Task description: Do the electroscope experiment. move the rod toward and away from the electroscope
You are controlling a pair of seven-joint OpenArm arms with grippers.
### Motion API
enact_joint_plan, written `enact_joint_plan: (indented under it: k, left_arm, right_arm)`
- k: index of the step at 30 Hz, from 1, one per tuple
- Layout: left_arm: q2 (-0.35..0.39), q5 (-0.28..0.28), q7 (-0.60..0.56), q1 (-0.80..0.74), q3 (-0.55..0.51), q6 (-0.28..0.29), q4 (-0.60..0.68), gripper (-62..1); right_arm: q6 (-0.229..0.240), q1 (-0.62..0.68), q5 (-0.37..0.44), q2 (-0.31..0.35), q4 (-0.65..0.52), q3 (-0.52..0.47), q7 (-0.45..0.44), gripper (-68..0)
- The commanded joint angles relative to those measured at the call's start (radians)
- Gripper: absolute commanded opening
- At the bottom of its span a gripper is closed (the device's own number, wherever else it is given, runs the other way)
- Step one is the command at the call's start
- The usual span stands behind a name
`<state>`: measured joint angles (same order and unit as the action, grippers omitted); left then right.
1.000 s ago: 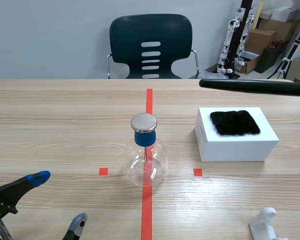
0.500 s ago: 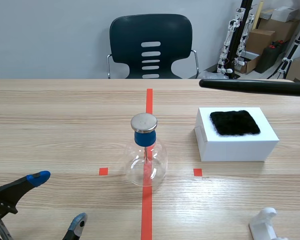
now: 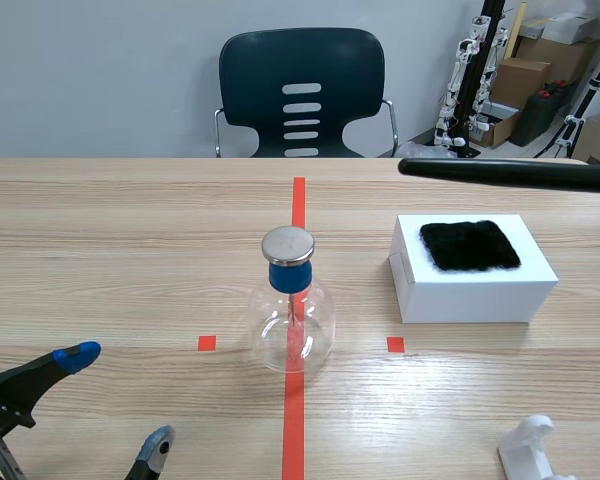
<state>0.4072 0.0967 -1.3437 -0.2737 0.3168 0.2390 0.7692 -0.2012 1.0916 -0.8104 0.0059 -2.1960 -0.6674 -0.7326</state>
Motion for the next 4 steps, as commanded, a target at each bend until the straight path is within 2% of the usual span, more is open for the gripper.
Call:
enact_joint_plan:
  k: [1, 4]
  left_arm:
    - [0.001, -0.006, -0.021, 0.0, -0.001, 0.003, 0.011, 1.4]
    - [0.001, -0.006, -0.021, 0.0, -0.001, 0.003, 0.011, 1.4]
  right_arm:
    - [-0.011, -0.009, 0.018, 0.005, -0.003, -0.002, 0.0, -66.5]
    - [-0.011, -0.009, 0.018, 0.005, -0.003, -0.002, 0.0, -66.5]
